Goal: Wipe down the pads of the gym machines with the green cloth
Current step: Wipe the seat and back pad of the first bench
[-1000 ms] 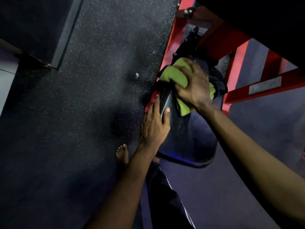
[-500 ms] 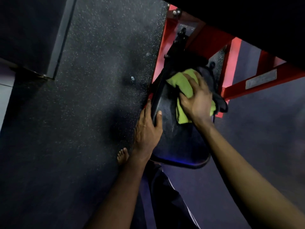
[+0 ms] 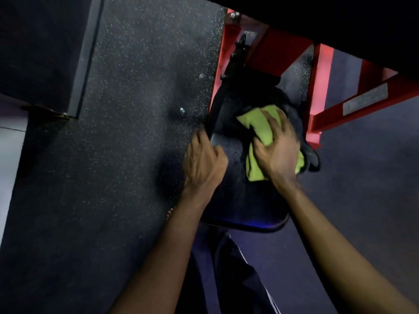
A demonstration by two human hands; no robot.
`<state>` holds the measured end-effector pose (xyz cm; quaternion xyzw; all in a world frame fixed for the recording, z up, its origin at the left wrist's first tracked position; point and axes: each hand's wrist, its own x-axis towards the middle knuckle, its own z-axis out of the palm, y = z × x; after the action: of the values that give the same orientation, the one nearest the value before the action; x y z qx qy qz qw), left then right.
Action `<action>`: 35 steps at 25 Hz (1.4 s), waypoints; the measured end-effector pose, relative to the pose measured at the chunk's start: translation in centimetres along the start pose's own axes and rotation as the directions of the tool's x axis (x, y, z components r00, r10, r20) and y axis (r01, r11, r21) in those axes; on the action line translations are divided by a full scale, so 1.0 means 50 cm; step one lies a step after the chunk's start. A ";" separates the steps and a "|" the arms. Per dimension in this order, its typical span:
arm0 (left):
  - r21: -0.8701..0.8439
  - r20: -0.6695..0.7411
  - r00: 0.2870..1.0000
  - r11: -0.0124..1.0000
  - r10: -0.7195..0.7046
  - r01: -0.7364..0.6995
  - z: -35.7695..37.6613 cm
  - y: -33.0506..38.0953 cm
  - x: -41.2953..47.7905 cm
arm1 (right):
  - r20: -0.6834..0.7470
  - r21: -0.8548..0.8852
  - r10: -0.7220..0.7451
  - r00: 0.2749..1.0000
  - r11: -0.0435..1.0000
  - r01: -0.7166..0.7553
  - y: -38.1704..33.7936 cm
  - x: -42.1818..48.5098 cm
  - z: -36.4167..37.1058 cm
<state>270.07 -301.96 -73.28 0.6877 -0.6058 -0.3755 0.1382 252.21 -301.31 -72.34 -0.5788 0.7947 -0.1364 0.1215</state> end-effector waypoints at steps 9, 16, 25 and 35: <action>0.107 -0.042 0.996 0.992 0.078 -0.073 0.043 0.050 0.095 | 0.157 -0.029 -0.144 0.977 0.988 0.150 0.028 0.150 0.000; 0.132 -0.048 0.996 0.989 0.081 -0.074 0.047 0.055 0.096 | 0.020 0.194 0.107 0.994 0.975 -0.109 0.116 0.013 -0.009; 0.250 -0.022 0.978 0.948 0.209 -0.197 0.048 0.067 0.088 | 0.055 0.219 0.095 0.994 0.970 -0.104 0.114 -0.032 -0.028; 0.331 -0.026 0.975 0.922 0.221 -0.200 0.058 0.058 0.090 | 0.106 0.227 0.238 0.966 0.940 -0.256 0.096 0.023 -0.029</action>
<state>265.87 -306.04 -74.94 0.6433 -0.7252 -0.2316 0.0811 247.09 -300.87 -72.76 -0.4604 0.8336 -0.1923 0.2368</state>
